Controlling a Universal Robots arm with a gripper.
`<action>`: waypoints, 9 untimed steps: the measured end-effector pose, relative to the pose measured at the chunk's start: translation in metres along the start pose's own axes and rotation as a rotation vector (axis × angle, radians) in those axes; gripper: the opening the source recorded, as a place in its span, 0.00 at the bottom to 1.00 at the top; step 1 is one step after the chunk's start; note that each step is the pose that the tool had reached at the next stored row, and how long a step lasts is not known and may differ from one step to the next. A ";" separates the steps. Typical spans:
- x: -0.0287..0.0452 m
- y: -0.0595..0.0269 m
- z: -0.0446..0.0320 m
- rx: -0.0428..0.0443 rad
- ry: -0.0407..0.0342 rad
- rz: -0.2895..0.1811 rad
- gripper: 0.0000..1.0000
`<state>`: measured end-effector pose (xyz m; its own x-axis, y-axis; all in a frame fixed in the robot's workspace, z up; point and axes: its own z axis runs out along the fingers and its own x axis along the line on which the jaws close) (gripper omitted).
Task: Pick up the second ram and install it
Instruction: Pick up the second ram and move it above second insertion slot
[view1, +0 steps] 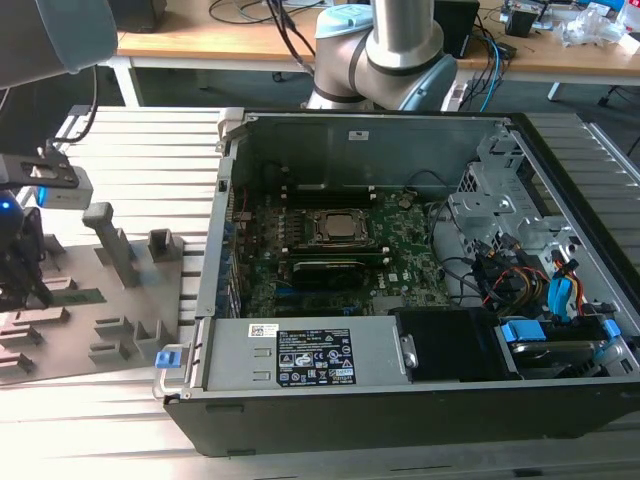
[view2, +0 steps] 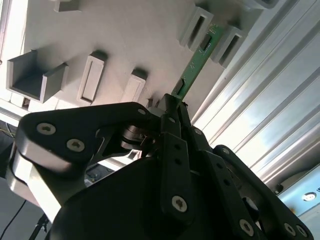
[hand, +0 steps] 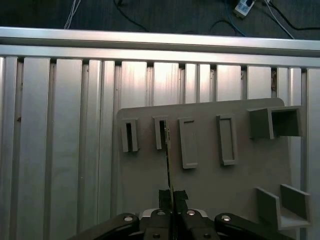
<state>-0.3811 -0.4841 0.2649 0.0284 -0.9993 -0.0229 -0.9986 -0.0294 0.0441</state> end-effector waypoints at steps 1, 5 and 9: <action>0.0000 0.0001 -0.0012 0.0000 -0.0001 0.000 0.14; -0.0002 0.0003 -0.0077 0.0000 0.0000 0.000 0.14; -0.0004 0.0007 -0.0164 0.0000 0.0000 0.000 0.14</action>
<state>-0.3811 -0.4841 0.2814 0.0284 -0.9993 -0.0229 -0.9986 -0.0294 0.0441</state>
